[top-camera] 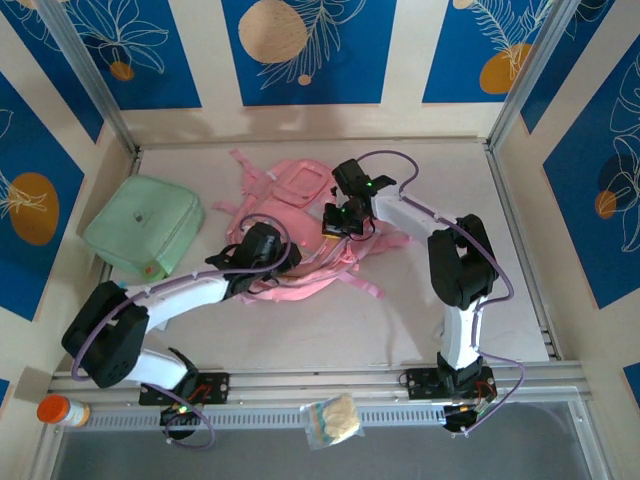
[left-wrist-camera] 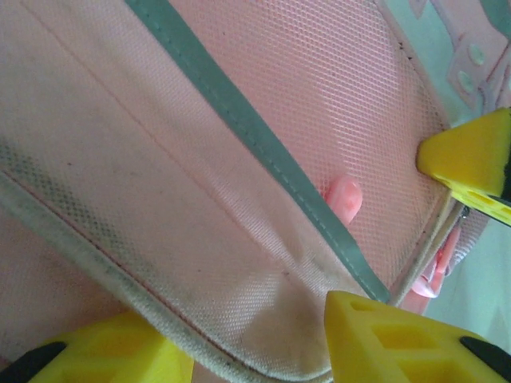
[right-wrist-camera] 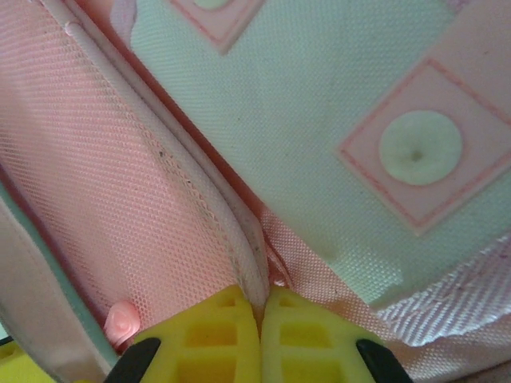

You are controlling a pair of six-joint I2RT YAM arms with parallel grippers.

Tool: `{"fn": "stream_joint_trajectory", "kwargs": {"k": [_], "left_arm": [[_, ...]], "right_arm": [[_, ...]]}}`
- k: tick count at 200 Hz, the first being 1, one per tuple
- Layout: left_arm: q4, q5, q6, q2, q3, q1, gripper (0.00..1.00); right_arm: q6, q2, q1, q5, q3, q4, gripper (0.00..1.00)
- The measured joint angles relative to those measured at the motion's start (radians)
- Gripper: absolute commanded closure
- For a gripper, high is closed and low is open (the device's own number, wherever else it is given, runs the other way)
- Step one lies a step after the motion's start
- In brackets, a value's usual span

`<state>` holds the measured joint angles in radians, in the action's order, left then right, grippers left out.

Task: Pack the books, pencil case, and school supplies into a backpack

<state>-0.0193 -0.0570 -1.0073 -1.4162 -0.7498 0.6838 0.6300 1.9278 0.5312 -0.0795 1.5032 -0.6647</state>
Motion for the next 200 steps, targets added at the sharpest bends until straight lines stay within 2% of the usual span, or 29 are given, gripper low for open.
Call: {"fn": "stream_joint_trajectory", "kwargs": {"k": [34,65,80,96,117,128,154,176,200], "left_arm": [[-0.027,0.003,0.038,-0.035,-0.047,-0.032,0.57],[-0.056,0.041,0.106,-0.071,-0.122,-0.123,0.58],[-0.065,0.050,0.151,-0.080,-0.167,-0.166,0.54],[-0.079,0.049,0.209,-0.077,-0.207,-0.201,0.44],[-0.126,0.030,0.242,-0.049,-0.216,-0.215,0.42],[-0.154,0.022,0.255,-0.015,-0.207,-0.215,0.36],[-0.231,-0.024,0.270,0.098,-0.178,-0.167,0.28],[-0.279,-0.093,0.272,0.171,-0.147,-0.060,0.24],[-0.319,-0.176,0.254,0.180,-0.134,0.053,0.20]], "right_arm": [[0.025,-0.063,-0.003,-0.026,-0.071,0.090,1.00],[0.090,-0.121,-0.001,-0.033,-0.136,0.173,1.00],[0.139,-0.135,0.007,-0.040,-0.156,0.200,1.00],[0.198,-0.139,0.028,-0.043,-0.166,0.216,1.00],[0.271,-0.140,0.064,-0.028,-0.173,0.245,1.00],[0.303,-0.145,0.079,-0.017,-0.184,0.262,1.00],[0.374,-0.168,0.092,-0.002,-0.218,0.299,1.00],[0.404,-0.174,0.092,0.003,-0.223,0.307,1.00],[0.425,-0.178,0.093,0.005,-0.228,0.314,1.00]]}}
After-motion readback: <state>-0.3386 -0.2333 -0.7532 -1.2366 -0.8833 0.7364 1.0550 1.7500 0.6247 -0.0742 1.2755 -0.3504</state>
